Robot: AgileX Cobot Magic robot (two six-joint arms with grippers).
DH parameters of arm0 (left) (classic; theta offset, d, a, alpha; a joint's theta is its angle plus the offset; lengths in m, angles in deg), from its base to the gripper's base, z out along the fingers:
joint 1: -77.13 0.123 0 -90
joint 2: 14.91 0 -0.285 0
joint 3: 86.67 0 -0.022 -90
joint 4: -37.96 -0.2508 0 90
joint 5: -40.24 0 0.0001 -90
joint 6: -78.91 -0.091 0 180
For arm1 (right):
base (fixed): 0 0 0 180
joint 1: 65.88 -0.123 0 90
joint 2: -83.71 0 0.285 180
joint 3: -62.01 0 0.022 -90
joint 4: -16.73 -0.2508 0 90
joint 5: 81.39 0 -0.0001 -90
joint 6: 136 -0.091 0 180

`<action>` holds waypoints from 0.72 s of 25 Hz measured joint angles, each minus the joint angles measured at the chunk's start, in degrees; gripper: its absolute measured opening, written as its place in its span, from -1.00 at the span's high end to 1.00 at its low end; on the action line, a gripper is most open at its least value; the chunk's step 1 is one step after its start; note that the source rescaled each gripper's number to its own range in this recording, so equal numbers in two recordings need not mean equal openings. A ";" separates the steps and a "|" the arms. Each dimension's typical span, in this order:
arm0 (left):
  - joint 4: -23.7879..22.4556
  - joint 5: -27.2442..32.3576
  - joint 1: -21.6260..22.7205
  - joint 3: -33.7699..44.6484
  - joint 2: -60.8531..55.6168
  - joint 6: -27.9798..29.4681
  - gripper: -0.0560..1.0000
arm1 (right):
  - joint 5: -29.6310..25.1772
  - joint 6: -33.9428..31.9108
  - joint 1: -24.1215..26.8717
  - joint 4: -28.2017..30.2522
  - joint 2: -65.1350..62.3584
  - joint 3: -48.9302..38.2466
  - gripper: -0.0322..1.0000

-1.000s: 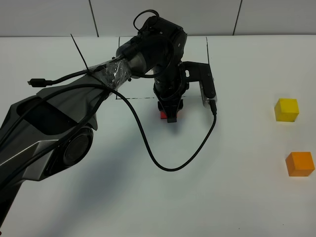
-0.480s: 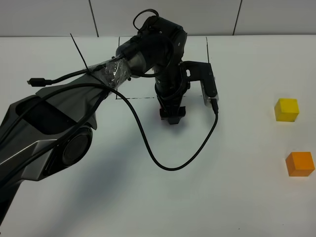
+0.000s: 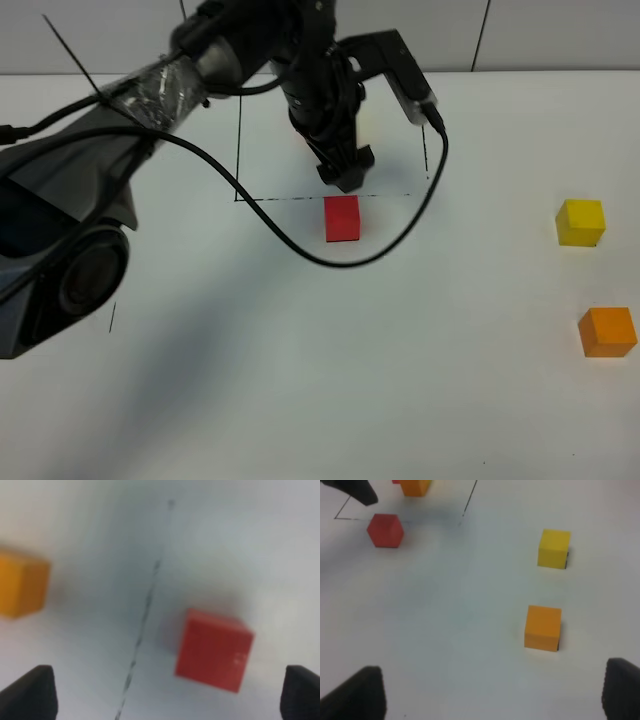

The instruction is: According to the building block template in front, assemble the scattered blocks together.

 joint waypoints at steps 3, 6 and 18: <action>0.38 0.00 5.01 0.00 -1.90 5.58 -0.97 | 0.00 0.00 0.00 0.00 0.00 0.00 -0.51; 1.17 0.00 10.59 1.17 -4.55 8.92 -0.98 | 0.00 0.00 0.00 0.00 0.00 0.00 -0.51; 3.59 -0.05 27.11 24.39 -20.39 9.75 -0.98 | 0.00 -0.04 0.00 0.00 0.00 0.00 -0.51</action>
